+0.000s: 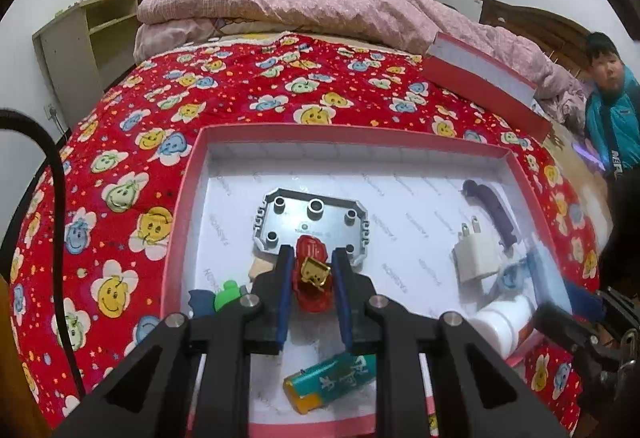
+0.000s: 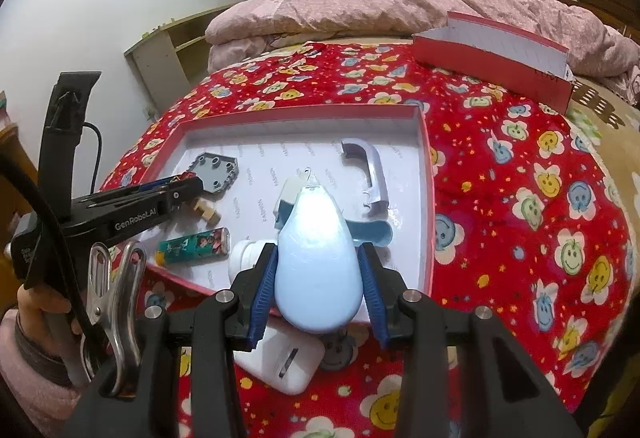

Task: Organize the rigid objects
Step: 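Lower the red figure and blue oval into the tray and open both grippers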

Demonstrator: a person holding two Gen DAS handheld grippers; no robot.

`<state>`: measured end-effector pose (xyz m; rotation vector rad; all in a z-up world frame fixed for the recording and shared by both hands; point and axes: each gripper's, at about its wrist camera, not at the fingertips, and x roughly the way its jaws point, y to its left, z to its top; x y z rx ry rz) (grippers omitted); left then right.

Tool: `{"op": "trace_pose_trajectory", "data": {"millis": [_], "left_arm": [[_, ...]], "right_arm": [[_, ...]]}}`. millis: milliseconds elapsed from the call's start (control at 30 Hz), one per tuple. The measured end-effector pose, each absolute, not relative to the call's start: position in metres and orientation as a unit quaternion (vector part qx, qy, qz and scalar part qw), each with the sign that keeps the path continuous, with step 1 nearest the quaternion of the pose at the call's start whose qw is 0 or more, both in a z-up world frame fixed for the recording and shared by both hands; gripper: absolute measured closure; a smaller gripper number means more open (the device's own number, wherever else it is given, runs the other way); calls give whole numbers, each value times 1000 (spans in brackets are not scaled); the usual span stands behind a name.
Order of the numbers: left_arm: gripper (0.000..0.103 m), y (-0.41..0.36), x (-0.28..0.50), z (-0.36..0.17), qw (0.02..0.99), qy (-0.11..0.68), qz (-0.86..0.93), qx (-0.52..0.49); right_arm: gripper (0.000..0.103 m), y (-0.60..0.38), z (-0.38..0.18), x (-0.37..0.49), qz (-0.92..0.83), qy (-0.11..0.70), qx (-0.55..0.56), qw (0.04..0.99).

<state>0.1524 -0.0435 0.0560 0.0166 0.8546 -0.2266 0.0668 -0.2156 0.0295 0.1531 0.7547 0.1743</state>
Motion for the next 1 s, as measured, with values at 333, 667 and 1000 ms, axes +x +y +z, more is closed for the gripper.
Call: {"op": "trace_pose_trajectory", "data": {"millis": [333, 667, 1000], "left_arm": [[76, -36, 164, 53, 902, 418, -108, -29], [50, -50, 154, 50, 908, 402, -117, 17], [39, -57, 150, 49, 906, 404, -124, 35]], "right_arm": [[62, -213, 34, 72, 77, 366, 70, 925], [62, -208, 38, 86, 81, 368, 77, 923], [62, -216, 37, 116, 80, 379, 81, 918]]}}
